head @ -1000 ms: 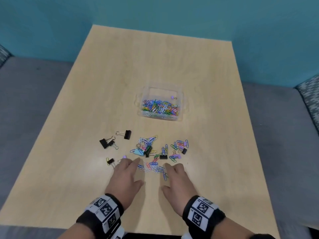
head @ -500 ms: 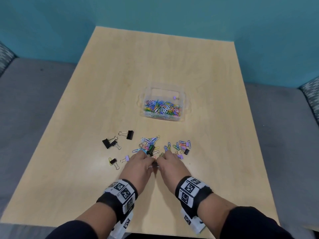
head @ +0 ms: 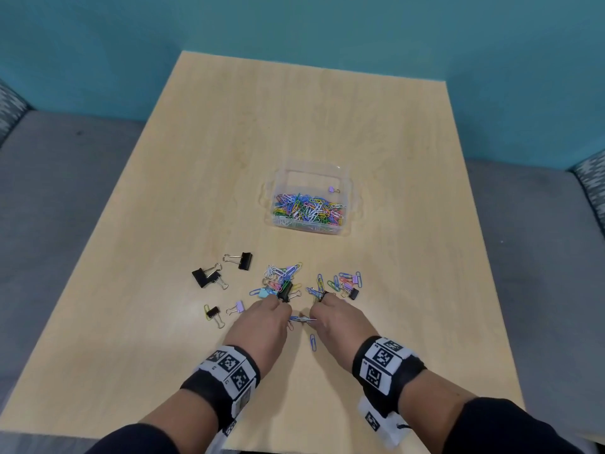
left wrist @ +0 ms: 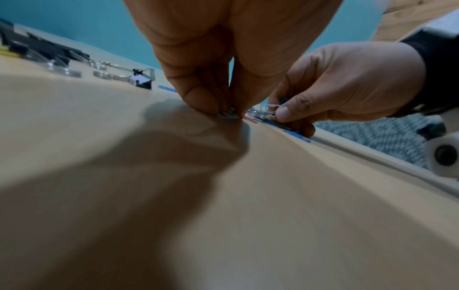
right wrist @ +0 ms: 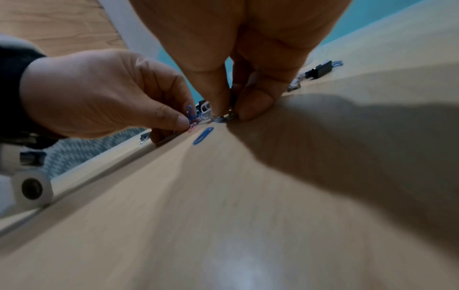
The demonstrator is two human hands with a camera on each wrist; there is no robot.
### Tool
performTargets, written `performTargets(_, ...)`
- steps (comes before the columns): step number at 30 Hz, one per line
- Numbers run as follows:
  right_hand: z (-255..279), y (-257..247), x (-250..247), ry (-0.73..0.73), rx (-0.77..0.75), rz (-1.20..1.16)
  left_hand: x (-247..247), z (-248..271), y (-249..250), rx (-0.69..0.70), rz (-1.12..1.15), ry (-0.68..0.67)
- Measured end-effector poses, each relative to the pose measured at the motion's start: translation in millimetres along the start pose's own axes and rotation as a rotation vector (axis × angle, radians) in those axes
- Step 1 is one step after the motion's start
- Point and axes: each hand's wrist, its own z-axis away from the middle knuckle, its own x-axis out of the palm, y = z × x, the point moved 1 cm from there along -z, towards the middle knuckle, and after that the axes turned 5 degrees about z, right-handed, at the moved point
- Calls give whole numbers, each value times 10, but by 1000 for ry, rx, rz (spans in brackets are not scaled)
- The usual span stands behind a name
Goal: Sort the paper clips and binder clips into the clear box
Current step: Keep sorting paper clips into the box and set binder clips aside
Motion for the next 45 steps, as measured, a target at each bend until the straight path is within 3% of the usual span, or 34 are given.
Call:
performTargets(5, 43, 34, -71, -61, 65, -142, -27, -31, 64, -65, 24, -24)
performTargets(10, 91, 105, -143, -69, 123, -284, -20, -72, 68, -4, -102, -81)
performTargets(15, 91, 143, -392, -86, 271, -574, -79, -74, 48, 62, -167, -101)
performTargets(19, -7, 226, -621, -101, 359, -749, -102, -31, 3, 56, -42, -27)
performTargets(24, -231, 328, -932, -61, 345, -818, -333, 20, -16, -53, 431, 170)
performTargets(29, -698, 468, -1244, 66, 288, -715, -911, -551, -87, -122, 617, 323)
performTargets(33, -1203, 523, -1402, 148, 304, -655, -1267, -1252, -118, -129, 546, 348)
performTargets(38, -1464, 502, -1378, 36, 292, -583, -1323, -1618, -88, -153, 514, 186)
performTargets(41, -1332, 570, -1363, 84, 307, -376, -1327, -1465, -305, -232, 538, 203)
performTargets(43, -1135, 625, -1310, 129, 285, -240, -1294, -1295, -481, -233, 345, 156)
performTargets(45, -901, 669, -1173, 101, 287, -210, -1185, -1100, -564, -166, 87, -22)
